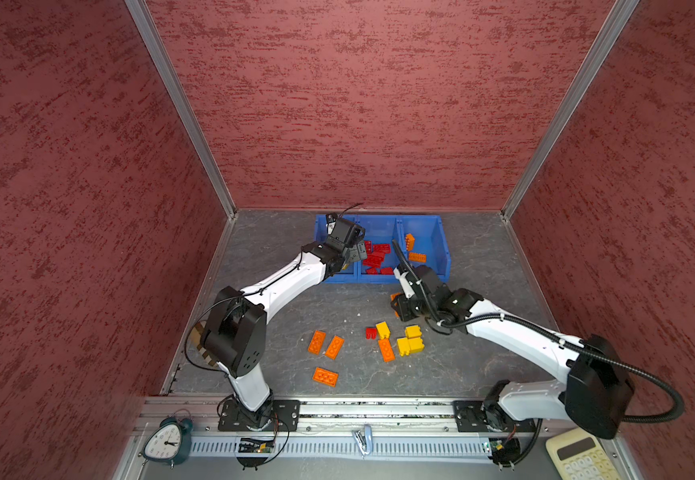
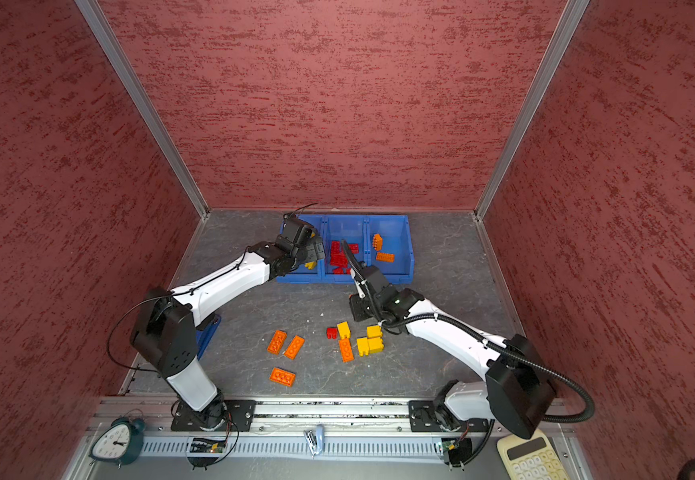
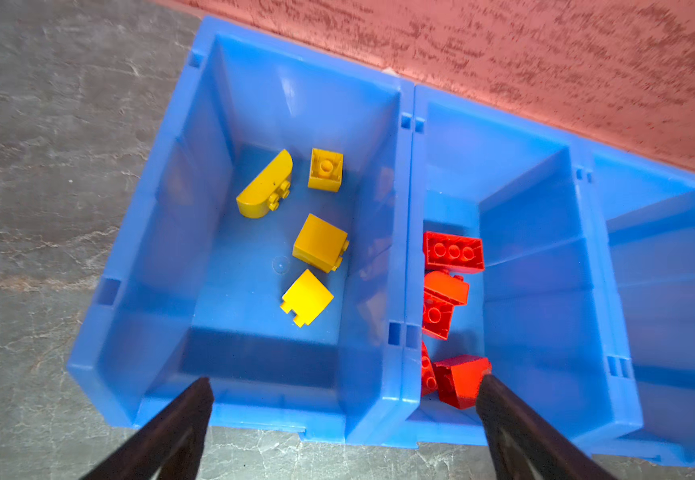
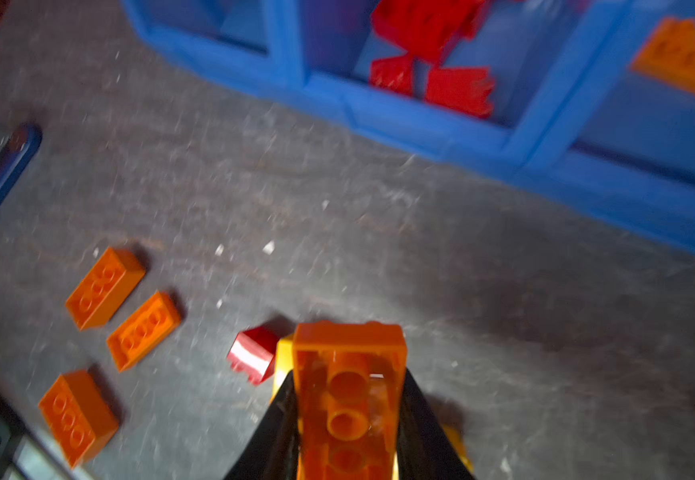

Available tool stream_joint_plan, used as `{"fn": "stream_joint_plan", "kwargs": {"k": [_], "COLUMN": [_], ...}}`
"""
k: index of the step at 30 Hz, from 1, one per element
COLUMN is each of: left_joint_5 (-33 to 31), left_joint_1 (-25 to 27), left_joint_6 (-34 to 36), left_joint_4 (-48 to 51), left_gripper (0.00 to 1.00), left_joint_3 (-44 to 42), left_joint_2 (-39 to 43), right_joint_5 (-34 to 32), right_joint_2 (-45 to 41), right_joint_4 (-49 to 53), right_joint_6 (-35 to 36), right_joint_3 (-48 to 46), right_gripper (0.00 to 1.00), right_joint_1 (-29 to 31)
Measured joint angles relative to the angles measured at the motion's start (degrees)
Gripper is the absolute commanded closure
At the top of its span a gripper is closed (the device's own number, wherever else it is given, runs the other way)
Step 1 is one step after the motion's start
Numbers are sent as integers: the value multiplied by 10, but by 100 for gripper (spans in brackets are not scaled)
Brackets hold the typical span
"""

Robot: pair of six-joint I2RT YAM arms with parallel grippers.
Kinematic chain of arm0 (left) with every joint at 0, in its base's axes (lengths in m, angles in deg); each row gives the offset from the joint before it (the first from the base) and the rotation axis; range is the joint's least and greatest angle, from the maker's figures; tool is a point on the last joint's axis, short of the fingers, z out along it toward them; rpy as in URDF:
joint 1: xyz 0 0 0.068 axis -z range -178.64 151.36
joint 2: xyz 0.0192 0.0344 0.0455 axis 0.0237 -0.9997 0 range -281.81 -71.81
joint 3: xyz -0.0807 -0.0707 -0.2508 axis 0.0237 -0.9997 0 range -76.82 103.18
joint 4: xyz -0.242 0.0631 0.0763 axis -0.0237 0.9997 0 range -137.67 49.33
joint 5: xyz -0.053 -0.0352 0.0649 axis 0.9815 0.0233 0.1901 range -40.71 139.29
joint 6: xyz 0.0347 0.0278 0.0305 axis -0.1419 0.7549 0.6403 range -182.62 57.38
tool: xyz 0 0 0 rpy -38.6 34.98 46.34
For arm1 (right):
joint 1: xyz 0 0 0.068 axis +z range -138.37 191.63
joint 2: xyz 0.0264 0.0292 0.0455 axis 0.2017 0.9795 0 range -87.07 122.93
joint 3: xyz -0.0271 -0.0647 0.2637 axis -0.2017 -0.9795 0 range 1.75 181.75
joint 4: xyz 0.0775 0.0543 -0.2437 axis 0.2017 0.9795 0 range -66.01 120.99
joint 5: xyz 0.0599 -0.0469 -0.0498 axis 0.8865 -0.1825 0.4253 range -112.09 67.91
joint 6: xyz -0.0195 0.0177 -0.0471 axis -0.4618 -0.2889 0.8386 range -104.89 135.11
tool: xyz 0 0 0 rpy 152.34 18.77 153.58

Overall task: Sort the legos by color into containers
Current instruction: 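Drop the orange brick in the orange compartment while the left gripper lowers, then grasp an orange 2x4 brick from the pile with the left gripper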

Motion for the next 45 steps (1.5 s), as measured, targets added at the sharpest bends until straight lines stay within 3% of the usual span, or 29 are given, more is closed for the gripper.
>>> {"fn": "stream_joint_plan", "kwargs": {"k": [6,13,17,20,26,30,31,37,45], "left_joint_5": [-20,-32,-34,-35,-39,-31,-27,28,111], "left_joint_1": [0,1,1,1,2,11,14,38,58], "left_joint_6": [-12,-23,-30,-34,-47,-53,-55,-79,-98], "left_joint_4": [7,29,46,65,117,170,186,261,247], "left_gripper": [0,1,0,1,0,0,0,4,17], "left_joint_3": [-20,-51,-71,-82,-109,-144,-153,-236,-340], "left_joint_2": [48,74,88,101,135,160,165,208,209], "right_joint_5": [-52,-61,-59,-57,-42,-36,-36,-43,-45], "right_joint_2": [36,163,233,270,285,269,260,201,190], "right_joint_4": [-176,-211,-208,-204,-195,-193,-194,-214,-248], "right_joint_6": [-7,18,36,41,47,46,45,25,-1], "right_joint_3": [0,99,171,206,223,216,209,155,123], "right_gripper": [79,75,66,54,34,16,3,1,1], "right_joint_1": [-128,-219,-226,-226,-226,-226,-226,-226,-226]}}
